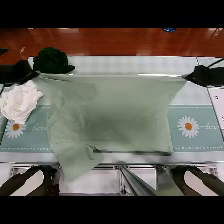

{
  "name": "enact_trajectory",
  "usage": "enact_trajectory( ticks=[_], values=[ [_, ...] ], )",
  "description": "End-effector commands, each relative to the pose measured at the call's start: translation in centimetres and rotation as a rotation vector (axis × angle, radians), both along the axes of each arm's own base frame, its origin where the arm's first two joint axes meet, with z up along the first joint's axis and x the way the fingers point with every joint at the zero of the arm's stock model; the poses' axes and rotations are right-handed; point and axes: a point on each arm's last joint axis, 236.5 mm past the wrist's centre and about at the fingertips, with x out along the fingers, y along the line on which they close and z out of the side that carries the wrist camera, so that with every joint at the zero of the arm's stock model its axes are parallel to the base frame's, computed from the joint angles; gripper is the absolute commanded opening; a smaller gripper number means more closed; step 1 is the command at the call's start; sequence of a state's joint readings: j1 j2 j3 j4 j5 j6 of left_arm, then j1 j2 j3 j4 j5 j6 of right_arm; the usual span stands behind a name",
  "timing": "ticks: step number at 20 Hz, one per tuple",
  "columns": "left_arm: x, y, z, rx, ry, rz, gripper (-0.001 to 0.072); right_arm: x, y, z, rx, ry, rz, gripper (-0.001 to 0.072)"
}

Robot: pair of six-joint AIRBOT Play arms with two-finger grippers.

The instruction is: Fold the shirts.

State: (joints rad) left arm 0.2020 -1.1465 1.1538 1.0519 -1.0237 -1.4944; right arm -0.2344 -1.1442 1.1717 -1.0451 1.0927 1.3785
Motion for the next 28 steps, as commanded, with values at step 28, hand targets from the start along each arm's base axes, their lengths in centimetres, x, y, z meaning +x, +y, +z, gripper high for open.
enact_trajectory(
  ticks=[28],
  values=[
    [-8.5,-1.6,-17.5,-0.119,0.607,-0.314,0.0016,-4.3,-0.4,-16.9,0.066,0.590,0.181,0.0027]
  ],
)
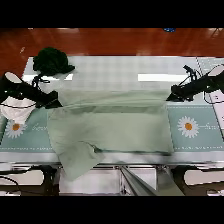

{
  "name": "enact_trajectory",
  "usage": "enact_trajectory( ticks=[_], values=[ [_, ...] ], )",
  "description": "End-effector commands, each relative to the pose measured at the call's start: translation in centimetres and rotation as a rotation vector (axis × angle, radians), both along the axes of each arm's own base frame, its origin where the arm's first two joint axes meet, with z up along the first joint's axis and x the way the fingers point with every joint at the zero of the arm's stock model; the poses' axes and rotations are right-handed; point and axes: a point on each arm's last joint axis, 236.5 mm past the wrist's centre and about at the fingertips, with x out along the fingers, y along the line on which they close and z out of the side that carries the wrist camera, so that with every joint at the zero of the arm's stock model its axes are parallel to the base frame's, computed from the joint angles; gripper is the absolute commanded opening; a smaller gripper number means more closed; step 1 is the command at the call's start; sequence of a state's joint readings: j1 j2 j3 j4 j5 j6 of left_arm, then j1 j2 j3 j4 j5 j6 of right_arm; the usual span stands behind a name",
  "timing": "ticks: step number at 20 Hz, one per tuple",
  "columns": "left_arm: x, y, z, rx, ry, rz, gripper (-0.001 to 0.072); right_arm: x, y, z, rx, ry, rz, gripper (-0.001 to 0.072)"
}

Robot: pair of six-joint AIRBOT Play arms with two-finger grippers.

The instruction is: Fold the shirts.

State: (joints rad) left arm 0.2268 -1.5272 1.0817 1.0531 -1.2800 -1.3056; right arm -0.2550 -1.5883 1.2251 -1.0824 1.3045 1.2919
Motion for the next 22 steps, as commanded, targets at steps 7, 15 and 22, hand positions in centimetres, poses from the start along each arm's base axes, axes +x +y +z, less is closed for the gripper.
enact_trajectory(
  ticks=[7,15,22],
  values=[
    [-1.8,0.0,0.0,-0.033,0.057,-0.026,0.0154,-1.3,-0.4,-0.8,-0.034,0.064,0.006,0.0227],
    [-6.7,4.1,2.3,-0.045,0.095,0.102,0.0510,-4.1,-3.6,3.0,-0.079,0.021,-0.091,0.0415],
    [-17.3,6.9,-1.2,-0.023,0.219,0.521,0.0509,-9.3,1.5,2.5,0.075,-0.109,-0.223,0.0415]
  ],
)
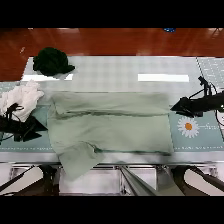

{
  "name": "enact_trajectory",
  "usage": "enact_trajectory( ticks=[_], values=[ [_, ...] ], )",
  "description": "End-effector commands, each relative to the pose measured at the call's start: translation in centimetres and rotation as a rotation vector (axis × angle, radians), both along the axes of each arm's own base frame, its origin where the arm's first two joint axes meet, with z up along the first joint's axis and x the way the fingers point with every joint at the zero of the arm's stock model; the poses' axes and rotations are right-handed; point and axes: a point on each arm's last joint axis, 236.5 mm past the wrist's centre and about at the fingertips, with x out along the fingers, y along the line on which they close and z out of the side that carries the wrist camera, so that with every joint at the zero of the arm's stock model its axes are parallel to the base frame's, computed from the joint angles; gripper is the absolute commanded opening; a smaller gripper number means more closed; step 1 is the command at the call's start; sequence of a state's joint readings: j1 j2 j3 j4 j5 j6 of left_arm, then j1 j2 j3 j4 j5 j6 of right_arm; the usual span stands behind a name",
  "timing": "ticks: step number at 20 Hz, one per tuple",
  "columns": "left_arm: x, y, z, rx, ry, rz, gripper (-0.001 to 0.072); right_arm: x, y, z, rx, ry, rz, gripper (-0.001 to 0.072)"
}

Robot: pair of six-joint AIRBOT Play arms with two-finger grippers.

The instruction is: Fold the shirts.

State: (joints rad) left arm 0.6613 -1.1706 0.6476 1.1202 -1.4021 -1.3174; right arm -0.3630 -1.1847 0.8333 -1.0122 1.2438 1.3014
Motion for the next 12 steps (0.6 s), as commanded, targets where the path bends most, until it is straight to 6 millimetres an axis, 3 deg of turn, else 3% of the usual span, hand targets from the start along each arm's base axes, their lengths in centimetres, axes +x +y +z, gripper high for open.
enact_trajectory(
  ticks=[1,6,9,12],
  values=[
    [-3.3,0.2,-1.1,0.040,0.038,0.144,0.0509,-2.3,1.7,-1.1,0.044,-0.024,-0.054,0.0415],
    [-6.5,-3.3,-1.8,-0.032,0.179,-0.006,0.0509,-2.2,2.0,-1.2,0.056,-0.039,-0.070,0.0415],
    [-7.8,-3.3,-2.5,-0.003,0.224,-0.048,0.0509,-2.2,1.9,-1.2,0.054,-0.043,-0.072,0.0415],
    [-7.6,-3.5,-3.5,0.011,0.222,-0.020,0.0509,-2.1,1.9,-1.2,0.052,-0.046,-0.075,0.0415]
  ],
)
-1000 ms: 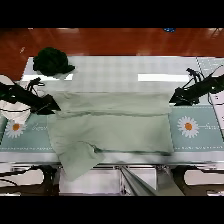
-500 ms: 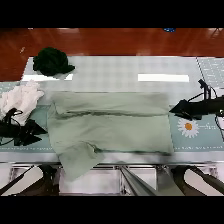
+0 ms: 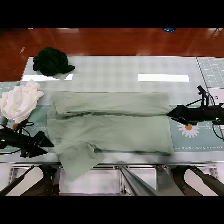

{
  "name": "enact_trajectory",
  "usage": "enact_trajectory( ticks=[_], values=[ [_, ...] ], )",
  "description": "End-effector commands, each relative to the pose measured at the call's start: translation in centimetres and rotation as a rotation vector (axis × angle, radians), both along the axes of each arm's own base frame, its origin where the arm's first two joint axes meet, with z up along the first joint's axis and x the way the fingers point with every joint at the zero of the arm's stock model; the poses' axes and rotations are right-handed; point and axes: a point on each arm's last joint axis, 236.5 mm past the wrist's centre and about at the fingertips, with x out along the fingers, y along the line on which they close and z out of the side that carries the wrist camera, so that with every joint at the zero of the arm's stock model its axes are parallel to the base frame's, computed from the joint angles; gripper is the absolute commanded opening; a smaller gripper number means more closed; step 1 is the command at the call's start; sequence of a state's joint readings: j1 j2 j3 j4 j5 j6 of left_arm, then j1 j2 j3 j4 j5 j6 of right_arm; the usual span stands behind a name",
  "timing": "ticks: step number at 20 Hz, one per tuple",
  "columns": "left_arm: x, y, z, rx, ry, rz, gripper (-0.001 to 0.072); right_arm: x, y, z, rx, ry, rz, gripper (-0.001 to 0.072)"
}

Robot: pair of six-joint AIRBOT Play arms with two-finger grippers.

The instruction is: Fold the shirts.

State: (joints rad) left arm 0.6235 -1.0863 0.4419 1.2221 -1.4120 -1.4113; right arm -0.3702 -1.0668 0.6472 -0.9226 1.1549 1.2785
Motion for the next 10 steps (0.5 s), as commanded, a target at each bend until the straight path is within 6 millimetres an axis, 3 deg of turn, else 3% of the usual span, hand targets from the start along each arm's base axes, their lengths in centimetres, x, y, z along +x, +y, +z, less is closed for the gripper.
enact_trajectory(
  ticks=[1,4,8,10],
  values=[
    [-0.3,-0.5,-0.9,0.010,0.019,-0.020,0.0509,0.2,-0.1,0.0,-0.003,-0.010,-0.009,0.0415],
    [-0.3,-1.6,-1.7,0.004,0.032,-0.097,0.0509,0.3,-0.1,0.0,-0.002,-0.012,-0.012,0.0415],
    [3.0,-4.5,-2.7,-0.035,-0.051,-0.076,0.0508,0.3,0.1,0.2,0.011,-0.014,-0.015,0.0415],
    [3.7,-5.1,-2.8,-0.034,-0.076,-0.083,0.0508,0.6,-1.1,0.4,-0.009,-0.019,-0.033,0.0415]
  ],
)
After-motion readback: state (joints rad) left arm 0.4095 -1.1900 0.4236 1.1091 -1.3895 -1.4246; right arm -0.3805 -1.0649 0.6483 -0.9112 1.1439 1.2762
